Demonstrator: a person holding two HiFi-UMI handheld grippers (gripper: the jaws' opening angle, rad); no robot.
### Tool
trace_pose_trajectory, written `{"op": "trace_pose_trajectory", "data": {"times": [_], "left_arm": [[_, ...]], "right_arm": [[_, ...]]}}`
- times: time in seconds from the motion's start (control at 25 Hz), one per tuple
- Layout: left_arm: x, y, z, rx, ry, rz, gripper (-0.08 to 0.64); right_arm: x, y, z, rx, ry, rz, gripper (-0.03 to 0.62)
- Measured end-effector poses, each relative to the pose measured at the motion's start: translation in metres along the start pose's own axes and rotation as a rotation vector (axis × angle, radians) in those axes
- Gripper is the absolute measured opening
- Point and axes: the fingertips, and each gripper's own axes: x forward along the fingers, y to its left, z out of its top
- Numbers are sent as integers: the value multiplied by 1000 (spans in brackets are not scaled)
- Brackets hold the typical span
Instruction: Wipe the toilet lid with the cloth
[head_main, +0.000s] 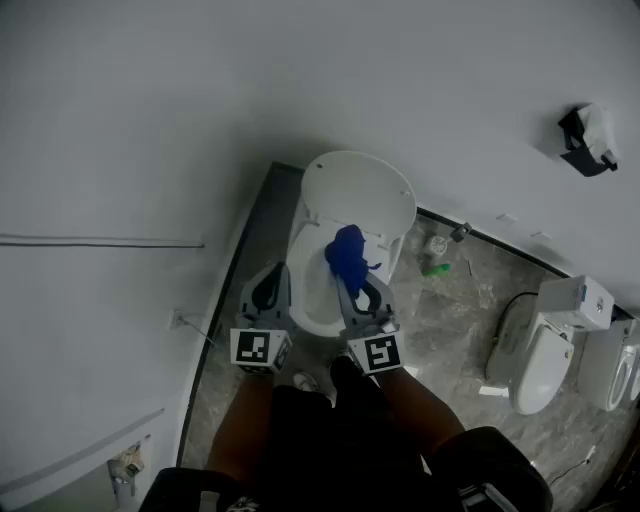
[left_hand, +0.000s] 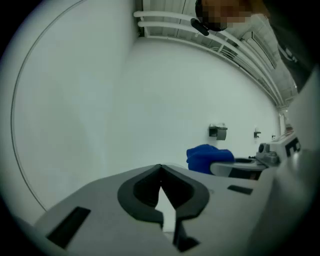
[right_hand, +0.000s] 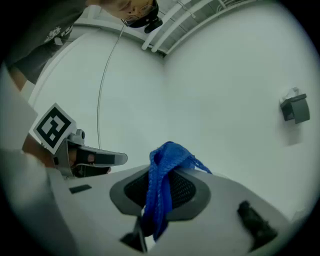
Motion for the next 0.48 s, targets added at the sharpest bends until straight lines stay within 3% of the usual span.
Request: {"op": "trace_pose_trajectory", "data": {"times": [0.2, 0.48], "left_arm": [[59, 21, -18, 16, 6, -20, 9], [130, 63, -53, 53, 26, -104, 9]], "right_arm": [[40, -28, -23, -41, 5, -14, 67], [102, -48, -52, -43, -4, -132, 67]]}}
